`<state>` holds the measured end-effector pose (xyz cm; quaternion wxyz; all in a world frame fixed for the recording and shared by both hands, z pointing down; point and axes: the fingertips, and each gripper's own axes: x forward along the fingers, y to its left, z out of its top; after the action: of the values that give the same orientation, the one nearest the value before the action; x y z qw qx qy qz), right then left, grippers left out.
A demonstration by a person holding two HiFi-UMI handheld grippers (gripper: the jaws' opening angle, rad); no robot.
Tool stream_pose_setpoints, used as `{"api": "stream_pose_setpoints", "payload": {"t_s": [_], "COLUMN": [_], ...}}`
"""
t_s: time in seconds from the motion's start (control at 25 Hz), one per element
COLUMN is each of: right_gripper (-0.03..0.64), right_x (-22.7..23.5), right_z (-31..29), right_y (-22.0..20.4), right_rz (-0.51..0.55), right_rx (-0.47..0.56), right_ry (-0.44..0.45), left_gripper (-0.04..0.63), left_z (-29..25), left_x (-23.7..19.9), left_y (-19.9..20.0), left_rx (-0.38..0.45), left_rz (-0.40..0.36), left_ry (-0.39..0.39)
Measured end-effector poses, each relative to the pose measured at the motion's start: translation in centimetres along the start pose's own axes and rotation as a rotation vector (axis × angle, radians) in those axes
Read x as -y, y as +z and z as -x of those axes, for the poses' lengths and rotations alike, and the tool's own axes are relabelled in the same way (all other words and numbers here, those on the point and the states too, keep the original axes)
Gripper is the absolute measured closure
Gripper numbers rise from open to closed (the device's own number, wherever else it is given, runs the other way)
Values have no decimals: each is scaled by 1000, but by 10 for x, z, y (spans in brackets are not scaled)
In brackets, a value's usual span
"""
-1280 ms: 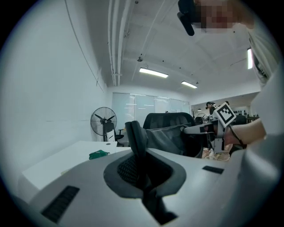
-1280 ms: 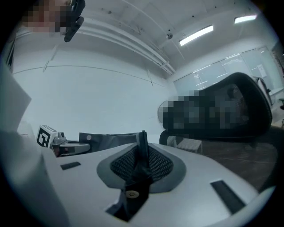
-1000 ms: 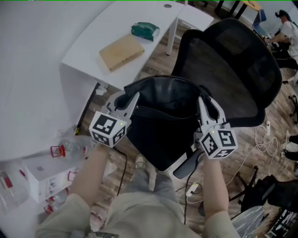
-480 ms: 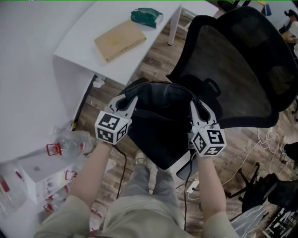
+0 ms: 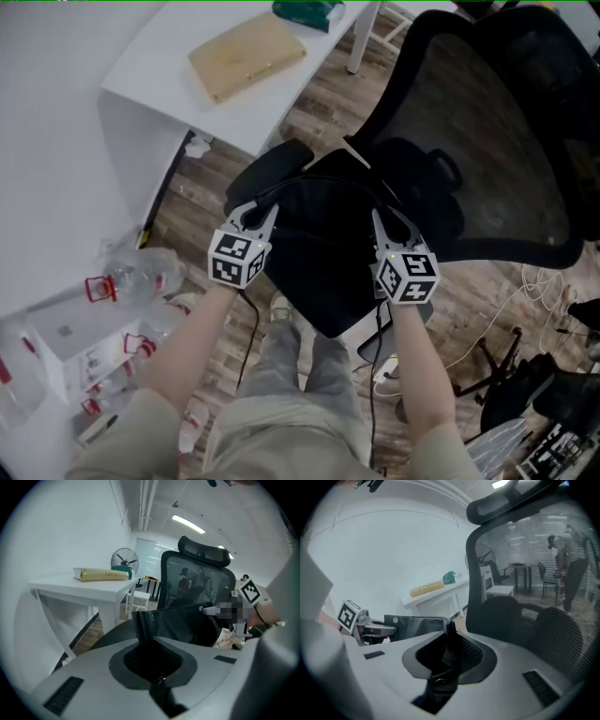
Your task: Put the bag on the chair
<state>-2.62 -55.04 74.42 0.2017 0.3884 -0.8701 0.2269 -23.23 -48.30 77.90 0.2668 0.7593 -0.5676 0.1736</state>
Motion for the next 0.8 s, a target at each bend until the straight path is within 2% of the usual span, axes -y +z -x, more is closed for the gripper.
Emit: {"api": "stream_pose_setpoints", "payload": {"t_s": [0.08,0.2,0.36,0.56,0.68,0.76,0.8], "right_gripper": [531,531,531,529,511,489,458], "right_x": [-2,-8,-11,-8,-4,-4,-6], "right_z": [-9,-23,-35,-36,-38,-36,-34], "right_y": [-18,-42,-71,-85,-88,-88,-87], "right_rz": [-11,21,55,47,36,36,36], "right_rx": [-47,-117,-195,-228,-265,-286,-294], "right_ry": [17,36,42,52,48,46,49], "left_gripper": [566,565,565,563,560,522,480], "left_z": [-5,-10,-13,-14,-15,-13,-11], "left_x": [-7,-20,-26,-24,-25,-28,-29], "left_y": [-17,-39,-67,-80,-82,-85,-88], "left_rx": [-42,-94,-153,-143,-167,-199,-217], "left_rz": [68,111,119,121,118,127,132], "left_ry": [21,51,65,50,68,96,111]}}
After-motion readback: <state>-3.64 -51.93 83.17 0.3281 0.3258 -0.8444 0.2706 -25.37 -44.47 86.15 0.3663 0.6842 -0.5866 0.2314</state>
